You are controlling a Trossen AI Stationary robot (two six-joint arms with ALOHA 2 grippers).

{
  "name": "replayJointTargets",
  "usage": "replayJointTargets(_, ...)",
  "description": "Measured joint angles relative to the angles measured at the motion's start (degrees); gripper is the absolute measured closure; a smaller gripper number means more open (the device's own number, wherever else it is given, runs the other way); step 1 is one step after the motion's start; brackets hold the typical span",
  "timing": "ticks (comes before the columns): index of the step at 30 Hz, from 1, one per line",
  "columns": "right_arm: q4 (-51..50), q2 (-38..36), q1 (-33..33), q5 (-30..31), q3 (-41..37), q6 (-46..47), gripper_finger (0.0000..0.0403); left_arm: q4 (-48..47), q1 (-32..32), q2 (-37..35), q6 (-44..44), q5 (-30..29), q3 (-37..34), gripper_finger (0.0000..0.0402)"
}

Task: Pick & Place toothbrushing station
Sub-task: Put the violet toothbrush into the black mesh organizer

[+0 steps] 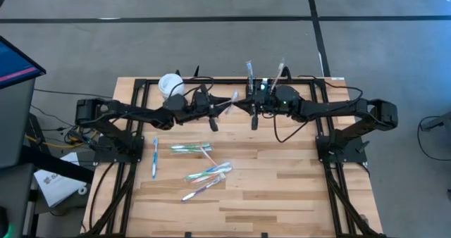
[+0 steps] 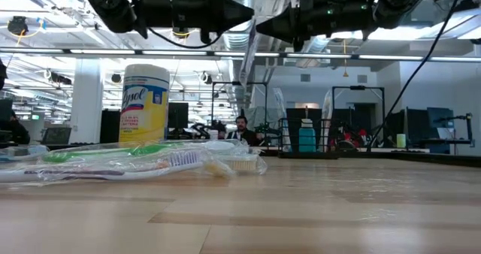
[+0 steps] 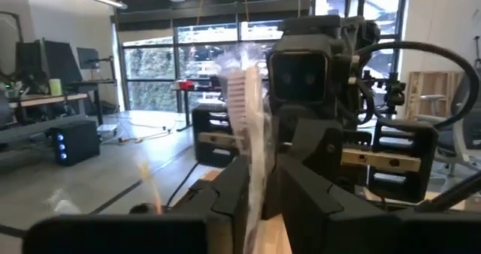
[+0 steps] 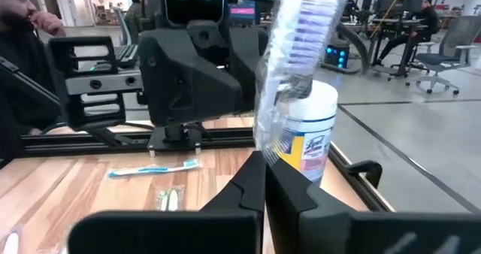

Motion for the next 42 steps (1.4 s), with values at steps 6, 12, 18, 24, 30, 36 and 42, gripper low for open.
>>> replayJointTargets(6,-0.67,0.00,-1.56,0.02,0.00,-0.02,0.0401,-0.05,0.58,-6.90,-0.01,-0.22,-5.53,0.0325)
replayJointTargets(12,-1.50,0.00,-5.50,2.49,0.00,0.00,0.0402,0.14,0.39,-12.62,-0.57,-0.20,-11.57,0.0328)
replayJointTargets(18,-2.81,0.00,-9.23,2.75,0.00,0.97,0.0402,0.09,0.03,-15.03,-0.67,-0.16,-15.11,0.0333)
replayJointTargets(24,-4.76,0.00,-13.04,4.10,0.00,1.53,0.0403,0.07,-1.49,-15.33,-0.66,-0.09,-15.85,0.0335)
replayJointTargets(30,-6.92,0.00,-16.61,4.30,0.00,2.07,0.0403,0.09,-2.13,-15.31,-0.66,0.02,-15.85,0.0335)
replayJointTargets(36,-8.21,-1.23,-18.63,4.31,0.02,2.12,0.0403,0.07,-2.13,-15.31,-0.66,-0.02,-15.85,0.0335)
replayJointTargets(42,-11.86,-3.60,-20.45,4.46,0.02,2.00,0.0403,0.07,-2.13,-15.28,-0.66,-0.04,-15.85,0.0335)
